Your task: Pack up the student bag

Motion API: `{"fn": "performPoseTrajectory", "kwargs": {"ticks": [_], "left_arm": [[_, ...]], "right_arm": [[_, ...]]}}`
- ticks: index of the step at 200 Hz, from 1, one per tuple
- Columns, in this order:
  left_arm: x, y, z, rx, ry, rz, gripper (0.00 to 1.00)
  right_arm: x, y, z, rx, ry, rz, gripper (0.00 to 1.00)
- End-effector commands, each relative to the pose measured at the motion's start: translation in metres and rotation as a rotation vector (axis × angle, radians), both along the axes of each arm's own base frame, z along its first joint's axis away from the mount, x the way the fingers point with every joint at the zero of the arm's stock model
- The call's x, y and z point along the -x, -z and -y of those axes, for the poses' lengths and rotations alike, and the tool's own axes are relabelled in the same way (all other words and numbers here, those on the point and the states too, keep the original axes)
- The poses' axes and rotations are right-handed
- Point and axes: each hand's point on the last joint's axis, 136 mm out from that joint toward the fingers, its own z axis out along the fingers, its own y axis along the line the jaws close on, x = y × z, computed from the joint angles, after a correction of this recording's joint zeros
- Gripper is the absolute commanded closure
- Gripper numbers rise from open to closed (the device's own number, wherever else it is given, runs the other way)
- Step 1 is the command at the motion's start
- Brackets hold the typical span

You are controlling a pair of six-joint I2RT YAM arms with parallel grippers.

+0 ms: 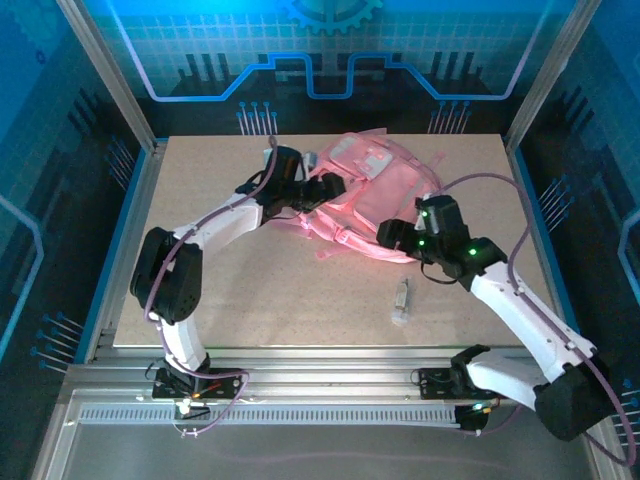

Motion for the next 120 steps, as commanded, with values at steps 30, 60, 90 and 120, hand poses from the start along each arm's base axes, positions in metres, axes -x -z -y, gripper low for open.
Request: {"fn": "performPoseTrajectory", "kwargs": {"ticks": [30, 60, 90, 120], "left_arm": [[-0.020, 0.037, -0.026, 0.043, -0.176, -0.070, 0.27], [-0.033, 0.062, -0.025, 0.028, -0.203, -0.097, 0.27], [-0.038, 0.087, -0.023, 0.021, -0.211, -0.125, 0.30], [-0.034, 0.099, -0.020, 0.056, -0.205, -0.145, 0.33]], "right_arm": [[-0.024, 0.013, -0.056, -0.028, 0.054, 0.018, 0.36], [-0.038, 0.031, -0.084, 0.006, 0.068, -0.023, 0.40], [-0.054, 0.047, -0.102, -0.015, 0.108, -0.044, 0.49], [-0.069, 0.065, -0.111, 0.016, 0.143, -0.079, 0.56]]}}
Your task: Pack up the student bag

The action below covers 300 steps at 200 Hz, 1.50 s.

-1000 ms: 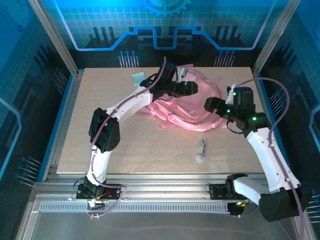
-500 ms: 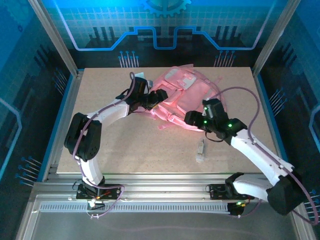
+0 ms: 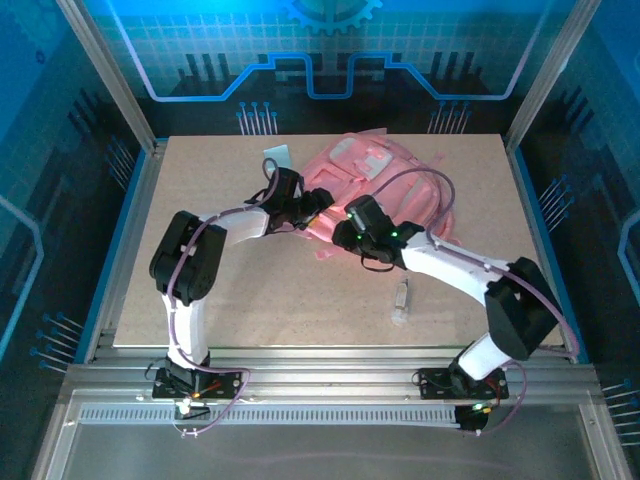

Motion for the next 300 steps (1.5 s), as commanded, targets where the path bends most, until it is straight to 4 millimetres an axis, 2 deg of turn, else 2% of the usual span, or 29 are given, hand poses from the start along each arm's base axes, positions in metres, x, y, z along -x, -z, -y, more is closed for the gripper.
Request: {"fn": "performPoseTrajectory", "kwargs": {"ticks": [1, 47, 97, 146, 172, 197, 246, 271, 300], "left_arm": [[-0.007, 0.006, 0.000, 0.037, -0.023, 0.016, 0.33], [0.003, 0.000, -0.003, 0.050, -0.018, 0.034, 0.33], [0.007, -0.006, -0.002, 0.096, -0.027, 0.044, 0.33], [0.012, -0.005, -0.003, 0.101, -0.029, 0.044, 0.33], [0.011, -0.006, -0.003, 0.105, -0.031, 0.048, 0.33], [0.009, -0.007, -0.002, 0.108, -0.030, 0.052, 0.33], [0.002, -0.004, -0.008, 0.088, -0.043, 0.054, 0.33], [-0.005, -0.004, -0.012, 0.060, -0.050, 0.066, 0.33], [-0.020, 0.001, -0.017, 0.035, -0.048, 0.058, 0.33]], "right_arm": [[-0.020, -0.003, -0.011, -0.009, 0.070, 0.031, 0.56], [-0.031, 0.019, -0.010, 0.080, 0.136, 0.004, 0.61], [-0.046, 0.028, 0.004, 0.170, 0.250, 0.043, 0.65], [-0.057, 0.039, 0.011, 0.250, 0.284, 0.025, 0.75], [-0.052, 0.047, 0.018, 0.293, 0.283, 0.017, 0.90], [-0.049, 0.048, 0.027, 0.334, 0.267, 0.018, 1.00], [-0.039, 0.031, 0.028, 0.340, 0.122, 0.012, 1.00], [-0.025, 0.032, 0.024, 0.298, 0.004, -0.043, 1.00], [-0.003, 0.037, 0.038, 0.344, -0.076, -0.113, 1.00]]}}
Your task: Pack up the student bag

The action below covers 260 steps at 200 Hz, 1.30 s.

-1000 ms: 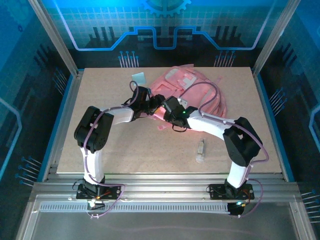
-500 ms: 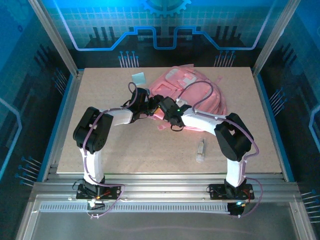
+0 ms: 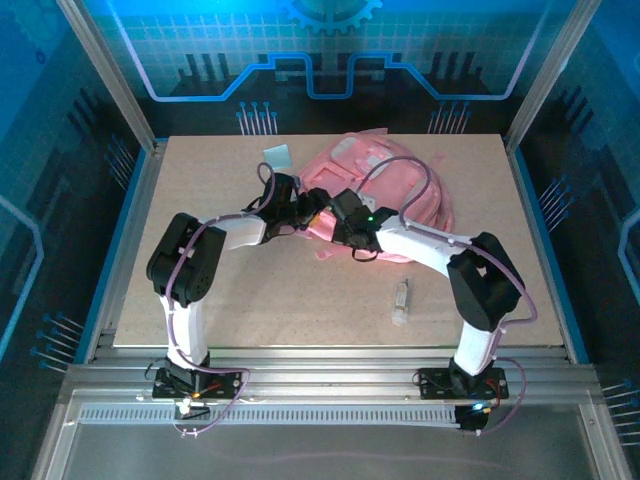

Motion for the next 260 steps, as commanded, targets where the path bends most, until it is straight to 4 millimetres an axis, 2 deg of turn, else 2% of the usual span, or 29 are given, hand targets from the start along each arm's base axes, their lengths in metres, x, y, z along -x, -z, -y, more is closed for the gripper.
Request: {"fn": "performPoseTrajectory", "kwargs": {"ticks": [1, 54, 97, 119, 135, 153, 178, 192, 211, 247, 260], "left_arm": [[-0.017, 0.008, -0.013, -0.045, -0.008, -0.004, 0.33], [-0.023, -0.003, -0.017, -0.043, -0.012, 0.016, 0.33], [-0.026, -0.004, -0.019, -0.077, -0.001, 0.019, 0.33], [-0.041, -0.004, -0.020, -0.107, 0.007, 0.039, 0.33], [-0.055, -0.003, -0.019, -0.116, 0.019, 0.043, 0.33], [-0.072, -0.009, -0.018, -0.130, 0.029, 0.072, 0.33], [-0.098, -0.020, -0.011, -0.147, 0.056, 0.128, 0.32], [-0.103, -0.028, -0.009, -0.133, 0.067, 0.122, 0.32], [-0.095, -0.039, -0.008, -0.121, 0.075, 0.122, 0.32], [-0.059, -0.054, -0.014, -0.094, 0.076, 0.106, 0.31], [-0.045, -0.060, -0.017, -0.093, 0.075, 0.117, 0.31]], "right_arm": [[0.026, 0.004, 0.025, 0.082, -0.071, -0.089, 1.00], [0.052, -0.002, 0.067, 0.138, -0.100, -0.139, 1.00], [0.065, -0.022, 0.095, 0.241, -0.180, -0.164, 1.00], [0.071, -0.028, 0.113, 0.315, -0.221, -0.180, 1.00], [0.073, -0.030, 0.119, 0.327, -0.250, -0.190, 1.00], [0.074, -0.029, 0.110, 0.286, -0.302, -0.186, 1.00], [0.076, -0.021, 0.079, 0.158, -0.415, -0.203, 1.00], [0.074, -0.017, 0.076, 0.156, -0.416, -0.216, 1.00], [0.069, -0.021, 0.073, 0.135, -0.390, -0.197, 0.94], [0.055, -0.043, 0.060, 0.033, -0.314, -0.135, 0.61], [0.050, -0.048, 0.054, -0.002, -0.285, -0.127, 0.54]]}}
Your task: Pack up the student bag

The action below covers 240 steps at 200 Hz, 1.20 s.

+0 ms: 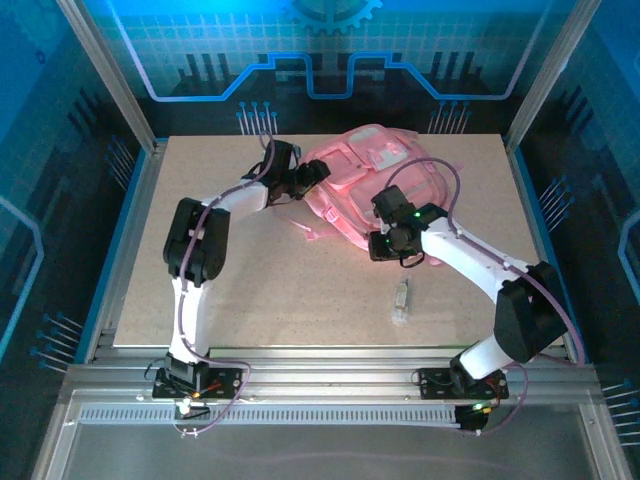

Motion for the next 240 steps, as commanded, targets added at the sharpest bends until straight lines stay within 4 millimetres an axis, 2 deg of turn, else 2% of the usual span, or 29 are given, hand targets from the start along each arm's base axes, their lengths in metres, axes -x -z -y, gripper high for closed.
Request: {"fn": "performPoseTrajectory", "kwargs": {"ticks": [1, 25, 63, 105, 146, 179, 207, 240], "left_arm": [[0.026, -0.043, -0.001, 0.026, 0.027, 0.062, 0.31], [0.047, -0.053, -0.007, 0.030, 0.016, 0.081, 0.30], [0.067, -0.060, -0.011, 0.067, 0.007, 0.087, 0.30], [0.081, -0.055, -0.011, 0.105, 0.012, 0.069, 0.29], [0.092, -0.048, -0.008, 0.137, 0.015, 0.048, 0.29], [0.096, -0.046, -0.005, 0.143, 0.018, 0.044, 0.29], [0.097, -0.045, -0.004, 0.143, 0.020, 0.040, 0.29], [0.099, -0.044, -0.005, 0.132, 0.021, 0.035, 0.29]], "right_arm": [[-0.017, -0.026, -0.018, -0.107, 0.061, 0.047, 0.54], [-0.028, -0.029, -0.032, -0.132, 0.103, 0.072, 0.50], [-0.037, -0.024, -0.045, 0.001, 0.119, 0.106, 0.51], [-0.047, -0.022, -0.036, 0.232, 0.126, 0.159, 0.59], [-0.048, -0.022, -0.029, 0.378, 0.113, 0.186, 0.63], [-0.045, -0.008, -0.033, 0.379, 0.098, 0.160, 0.69], [-0.045, 0.004, -0.038, 0.358, 0.091, 0.140, 0.70], [-0.045, 0.011, -0.036, 0.373, 0.090, 0.122, 0.82]]}}
